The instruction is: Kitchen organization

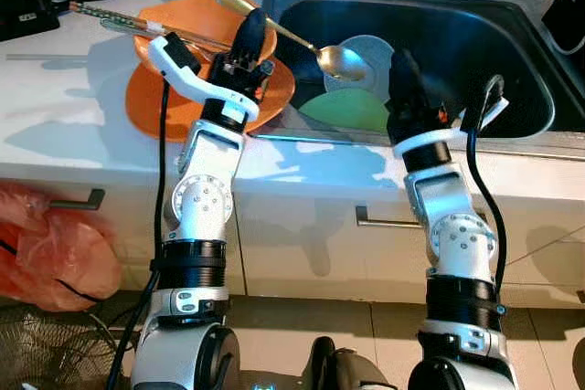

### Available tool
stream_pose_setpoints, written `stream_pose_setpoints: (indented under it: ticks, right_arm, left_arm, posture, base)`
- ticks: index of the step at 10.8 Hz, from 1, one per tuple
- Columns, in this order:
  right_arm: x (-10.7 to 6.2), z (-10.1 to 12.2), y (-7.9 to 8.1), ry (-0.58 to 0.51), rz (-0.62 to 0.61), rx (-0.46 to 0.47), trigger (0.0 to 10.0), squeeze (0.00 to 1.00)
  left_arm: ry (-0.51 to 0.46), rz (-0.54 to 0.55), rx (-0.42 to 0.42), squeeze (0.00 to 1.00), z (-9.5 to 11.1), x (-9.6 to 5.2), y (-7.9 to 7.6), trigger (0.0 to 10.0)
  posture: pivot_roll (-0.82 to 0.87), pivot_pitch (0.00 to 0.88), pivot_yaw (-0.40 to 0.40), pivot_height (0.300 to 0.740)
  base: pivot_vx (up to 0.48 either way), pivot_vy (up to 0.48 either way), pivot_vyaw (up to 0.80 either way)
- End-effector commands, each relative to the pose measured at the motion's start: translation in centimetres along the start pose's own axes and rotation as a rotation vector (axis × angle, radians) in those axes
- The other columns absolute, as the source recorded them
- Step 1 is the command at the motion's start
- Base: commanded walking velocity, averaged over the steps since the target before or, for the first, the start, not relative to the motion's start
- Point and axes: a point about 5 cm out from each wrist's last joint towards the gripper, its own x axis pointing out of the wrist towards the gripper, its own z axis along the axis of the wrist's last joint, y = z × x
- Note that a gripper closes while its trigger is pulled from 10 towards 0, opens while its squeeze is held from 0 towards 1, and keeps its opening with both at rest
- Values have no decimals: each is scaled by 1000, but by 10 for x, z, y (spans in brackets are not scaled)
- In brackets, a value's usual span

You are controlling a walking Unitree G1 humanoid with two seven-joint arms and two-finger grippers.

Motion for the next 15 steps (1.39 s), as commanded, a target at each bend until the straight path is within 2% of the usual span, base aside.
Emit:
stream_pose_setpoints:
  ticks: [1,8,15]
  right_arm:
    - [-1,-1,5,-3,28,9,10000,0]
    - [-1,-4,5,9,32,13,10000,0]
    - [-2,-9,7,35,51,13,9843,0]
  left_arm:
    - [24,-67,-113,0,-27,8,-23,10000]
    - [68,-138,-171,0,-41,12,-41,10000]
    - [85,-150,-188,0,-47,13,-45,10000]
  posture:
    - [97,176,-51,740]
    - [100,171,-46,740]
    - [97,164,-47,740]
  base:
    - [0,0,0]
    - [0,0,0]
    - [0,0,0]
